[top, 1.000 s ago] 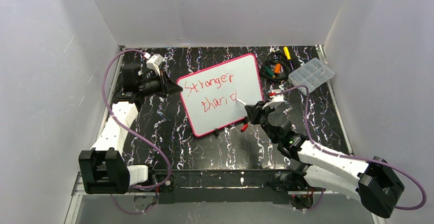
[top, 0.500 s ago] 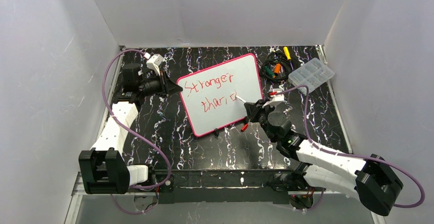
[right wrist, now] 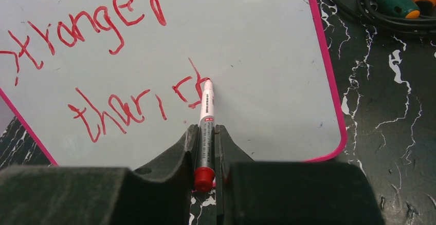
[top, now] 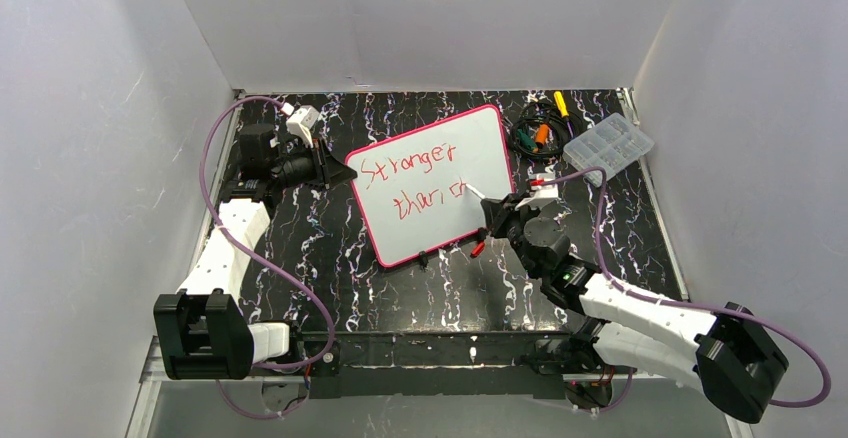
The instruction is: Write a sentence on the whiteboard
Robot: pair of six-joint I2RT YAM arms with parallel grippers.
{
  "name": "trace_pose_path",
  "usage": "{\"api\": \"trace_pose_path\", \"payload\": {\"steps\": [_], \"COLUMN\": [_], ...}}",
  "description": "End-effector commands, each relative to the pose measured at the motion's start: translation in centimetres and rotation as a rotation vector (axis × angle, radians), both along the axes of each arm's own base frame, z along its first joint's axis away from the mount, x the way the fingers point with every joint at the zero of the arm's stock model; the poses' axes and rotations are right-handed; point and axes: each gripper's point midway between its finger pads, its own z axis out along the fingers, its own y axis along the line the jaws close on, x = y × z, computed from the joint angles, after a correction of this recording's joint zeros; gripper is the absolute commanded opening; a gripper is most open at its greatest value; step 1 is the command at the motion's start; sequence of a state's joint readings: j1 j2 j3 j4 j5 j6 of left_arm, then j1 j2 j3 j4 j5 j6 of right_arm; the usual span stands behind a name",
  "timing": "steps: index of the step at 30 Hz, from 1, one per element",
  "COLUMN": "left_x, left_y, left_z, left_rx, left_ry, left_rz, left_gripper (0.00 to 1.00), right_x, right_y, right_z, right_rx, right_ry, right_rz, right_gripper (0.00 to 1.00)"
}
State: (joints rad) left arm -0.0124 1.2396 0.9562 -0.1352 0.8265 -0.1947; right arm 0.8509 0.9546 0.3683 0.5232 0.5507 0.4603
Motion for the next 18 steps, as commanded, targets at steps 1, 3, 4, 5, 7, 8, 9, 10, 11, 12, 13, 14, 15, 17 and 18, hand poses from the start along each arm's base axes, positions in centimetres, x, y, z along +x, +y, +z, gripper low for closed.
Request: {"api": "trace_pose_path", "payload": {"steps": [1,3,4,5,7,8,9,10,11,12,13,14,15,17,18], "left_x": [-0.7,-0.7,-0.7,-0.7,-0.7,-0.7,-0.7,-0.7,-0.7,-0.7,-0.7,-0.7,-0.7,-0.7,-0.7], "left_y": [-0.3,-0.3,-0.3,-0.3,-0.3,-0.3,-0.3,-0.3,-0.3,-0.3,-0.3,-0.3,-0.3,-0.3,-0.3], "left_z": [0.2,0.2,0.2,0.2,0.3,0.2,0.3,0.3,0.3,0.3,0.3,0.3,0.3,0.2,0.2], "left_rx": [0.002,0.001,0.001,0.001,0.002,0.002,0.002,0.002,0.001,0.002,0.001,0.002,0.002,0.002,0.002], "left_ry": [-0.007,-0.006,-0.006,-0.007,-0.009,-0.008,-0.008,-0.009,-0.008,-0.008,-0.008,-0.009,-0.009,-0.009,-0.008], "left_rz": [-0.016,-0.016,-0.015,-0.016,-0.016,-0.016,-0.016,-0.016,-0.016,-0.016,-0.016,-0.016,-0.016,-0.015,-0.015], "left_gripper": [0.00,0.00,0.00,0.00,0.00,0.00,0.00,0.00,0.00,0.00,0.00,0.00,0.00,0.00,0.00], "right_x": [0.0,-0.3,-0.4,-0.5,-0.7,-0.8,-0.9,-0.9,-0.9,-0.9,-0.9,-0.8,-0.8,-0.9,-0.9], "right_y": [-0.3,-0.3,-0.4,-0.5,-0.7,-0.8,-0.8,-0.9,-1.0,-1.0,-1.0,-0.9,-0.8,-0.6,-0.6], "right_z": [0.3,-0.5,-0.9,-1.1,-1.5,-1.6,-1.6,-1.6,-1.6,-1.5,-1.3,-1.0,-0.7,0.1,0.4], "right_rx": [-0.007,-0.022,-0.028,-0.028,-0.032,-0.031,-0.031,-0.029,-0.029,-0.026,-0.024,-0.018,-0.010,0.015,0.028], "right_ry": [-0.007,0.014,0.025,0.032,0.044,0.048,0.049,0.048,0.049,0.046,0.043,0.037,0.028,0.003,-0.007], "right_rz": [-0.011,-0.001,0.002,0.003,0.002,0.000,-0.001,-0.002,-0.004,-0.005,-0.005,-0.004,0.000,0.015,0.013], "right_gripper": [0.01,0.01,0.01,0.01,0.01,0.01,0.01,0.01,0.01,0.01,0.01,0.01,0.01,0.01,0.01]}}
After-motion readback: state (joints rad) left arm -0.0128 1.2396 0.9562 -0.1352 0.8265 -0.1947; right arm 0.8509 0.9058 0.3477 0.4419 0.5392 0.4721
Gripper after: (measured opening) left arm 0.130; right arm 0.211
